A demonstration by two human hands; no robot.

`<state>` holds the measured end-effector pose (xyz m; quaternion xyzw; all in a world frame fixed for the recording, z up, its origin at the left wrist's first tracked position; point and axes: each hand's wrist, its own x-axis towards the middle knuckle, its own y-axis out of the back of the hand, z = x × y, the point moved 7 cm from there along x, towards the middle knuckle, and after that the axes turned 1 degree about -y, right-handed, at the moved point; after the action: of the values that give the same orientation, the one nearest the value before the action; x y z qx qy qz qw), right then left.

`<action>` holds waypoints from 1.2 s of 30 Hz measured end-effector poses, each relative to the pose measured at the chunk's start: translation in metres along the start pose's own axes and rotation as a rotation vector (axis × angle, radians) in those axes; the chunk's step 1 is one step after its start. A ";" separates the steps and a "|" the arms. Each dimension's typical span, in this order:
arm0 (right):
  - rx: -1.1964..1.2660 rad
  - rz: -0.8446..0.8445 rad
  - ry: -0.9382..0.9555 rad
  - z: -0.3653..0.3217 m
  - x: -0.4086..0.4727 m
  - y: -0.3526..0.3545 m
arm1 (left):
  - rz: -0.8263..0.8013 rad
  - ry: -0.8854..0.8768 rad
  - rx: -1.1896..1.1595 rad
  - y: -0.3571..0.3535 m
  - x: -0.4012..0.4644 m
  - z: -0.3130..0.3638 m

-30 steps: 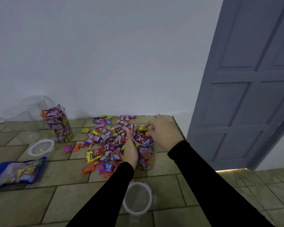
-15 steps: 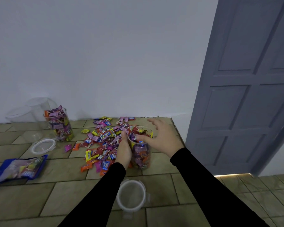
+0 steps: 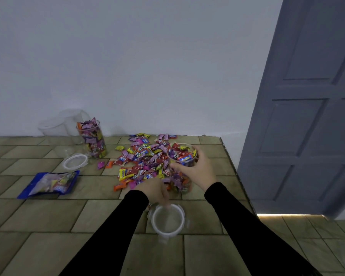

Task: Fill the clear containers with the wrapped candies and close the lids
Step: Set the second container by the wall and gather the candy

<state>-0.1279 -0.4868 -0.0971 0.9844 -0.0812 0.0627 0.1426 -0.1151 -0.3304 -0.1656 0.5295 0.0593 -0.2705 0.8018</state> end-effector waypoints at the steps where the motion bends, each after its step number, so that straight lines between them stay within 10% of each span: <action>1: 0.009 0.000 0.002 0.001 0.000 -0.001 | -0.007 0.004 0.017 -0.003 -0.001 0.001; 15: 0.068 0.137 0.071 -0.025 0.012 0.010 | 0.167 -0.042 0.161 0.019 -0.004 0.000; 28: 0.050 0.020 0.179 -0.097 0.091 -0.087 | 0.628 0.141 -0.557 0.103 -0.033 -0.121; 36: 0.086 -0.064 0.180 -0.118 0.161 -0.172 | 0.586 0.246 -1.202 0.116 -0.011 -0.164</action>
<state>0.0486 -0.3129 -0.0077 0.9822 -0.0340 0.1496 0.1088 -0.0356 -0.1478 -0.1378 0.0130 0.1443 0.1000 0.9844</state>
